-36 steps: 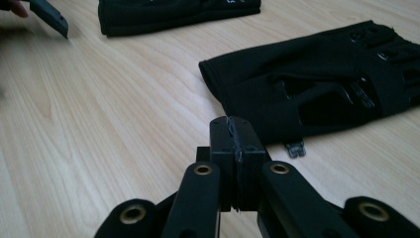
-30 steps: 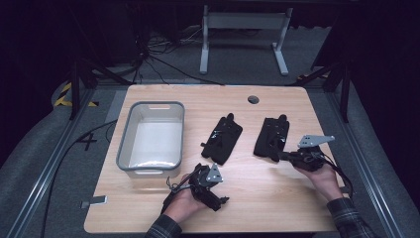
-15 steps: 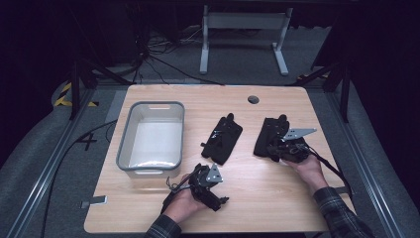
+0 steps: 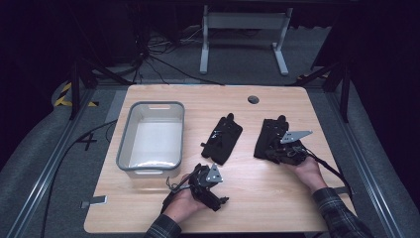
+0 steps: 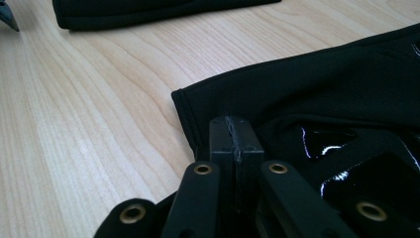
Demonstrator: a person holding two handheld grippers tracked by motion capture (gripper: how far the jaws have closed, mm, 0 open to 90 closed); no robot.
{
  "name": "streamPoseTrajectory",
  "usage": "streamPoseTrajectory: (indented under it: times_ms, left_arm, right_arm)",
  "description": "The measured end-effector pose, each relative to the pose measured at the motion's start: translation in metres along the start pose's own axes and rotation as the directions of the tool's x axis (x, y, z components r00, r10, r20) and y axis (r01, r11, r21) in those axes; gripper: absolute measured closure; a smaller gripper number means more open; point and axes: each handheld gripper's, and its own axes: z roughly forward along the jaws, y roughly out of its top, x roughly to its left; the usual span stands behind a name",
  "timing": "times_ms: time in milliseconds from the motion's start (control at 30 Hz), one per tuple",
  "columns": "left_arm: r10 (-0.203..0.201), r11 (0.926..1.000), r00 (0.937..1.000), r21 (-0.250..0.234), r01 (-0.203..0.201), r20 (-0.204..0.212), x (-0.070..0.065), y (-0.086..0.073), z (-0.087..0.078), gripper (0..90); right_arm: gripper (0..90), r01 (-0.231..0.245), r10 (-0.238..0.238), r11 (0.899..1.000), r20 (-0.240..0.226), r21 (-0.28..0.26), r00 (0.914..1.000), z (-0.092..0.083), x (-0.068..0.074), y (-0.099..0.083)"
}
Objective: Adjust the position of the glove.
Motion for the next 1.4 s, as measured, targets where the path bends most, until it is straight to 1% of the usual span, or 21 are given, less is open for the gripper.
streamPoseTrajectory:
  times_ms: [200, 333, 533, 567, 633, 700, 833, 900, 1033, 1267, 1400]
  left_arm:
    - [-0.002, 1.0, 1.0, 0.001, 0.002, 0.0, 0.0, 0.0, 0.0, 0.0]
    - [-0.003, 1.0, 1.0, -0.001, 0.003, 0.0, 0.0, 0.0, 0.0, 0.0]
    - [-0.003, 1.0, 1.0, -0.003, 0.003, 0.0, 0.0, 0.0, 0.0, 0.0]
    - [-0.002, 1.0, 1.0, 0.0, 0.002, 0.0, 0.0, 0.0, 0.0, 0.0]
    - [-0.002, 1.0, 1.0, 0.0, 0.002, 0.0, 0.0, 0.0, 0.0, 0.0]
    - [-0.002, 1.0, 1.0, 0.0, 0.002, -0.001, 0.0, 0.0, 0.0, 0.0]
    - [-0.004, 1.0, 1.0, -0.001, 0.004, -0.003, 0.0, 0.0, 0.0, 0.0]
    - [-0.004, 1.0, 1.0, -0.001, 0.004, -0.003, 0.0, 0.0, 0.0, 0.0]
    - [-0.006, 1.0, 1.0, 0.0, 0.006, -0.004, 0.0, -0.001, -0.001, 0.0]
    - [-0.006, 1.0, 1.0, 0.0, 0.006, -0.004, -0.001, -0.001, -0.001, 0.0]
    - [-0.007, 1.0, 1.0, 0.0, 0.007, -0.004, -0.001, -0.001, -0.001, 0.0]
  right_arm:
    - [89.9, -0.001, 0.001, 1.0, -0.024, 0.014, 0.9997, -0.004, 0.003, -0.003]
    - [89.9, 0.011, -0.01, 1.0, -0.034, 0.022, 0.9994, -0.006, 0.008, -0.004]
    - [89.9, 0.025, -0.023, 0.999, -0.061, 0.038, 0.9979, -0.009, 0.017, -0.006]
    - [89.9, 0.033, -0.03, 0.999, -0.079, 0.04, 0.9964, -0.009, 0.02, -0.007]
    - [89.9, 0.041, -0.037, 0.998, -0.093, 0.041, 0.995, -0.01, 0.024, -0.008]
    - [89.9, 0.045, -0.041, 0.998, -0.097, 0.043, 0.9944, -0.01, 0.026, -0.009]
    - [89.9, 0.057, -0.05, 0.997, -0.125, 0.047, 0.9909, -0.011, 0.035, -0.011]
    - [89.9, 0.059, -0.053, 0.997, -0.127, 0.046, 0.9905, -0.011, 0.036, -0.011]
    - [89.9, 0.066, -0.058, 0.997, -0.15, 0.045, 0.987, -0.012, 0.043, -0.013]
    - [90.0, 0.088, -0.078, 0.995, -0.196, 0.045, 0.9775, -0.016, 0.059, -0.019]
    - [89.9, 0.099, -0.087, 0.994, -0.212, 0.048, 0.9734, -0.018, 0.066, -0.022]
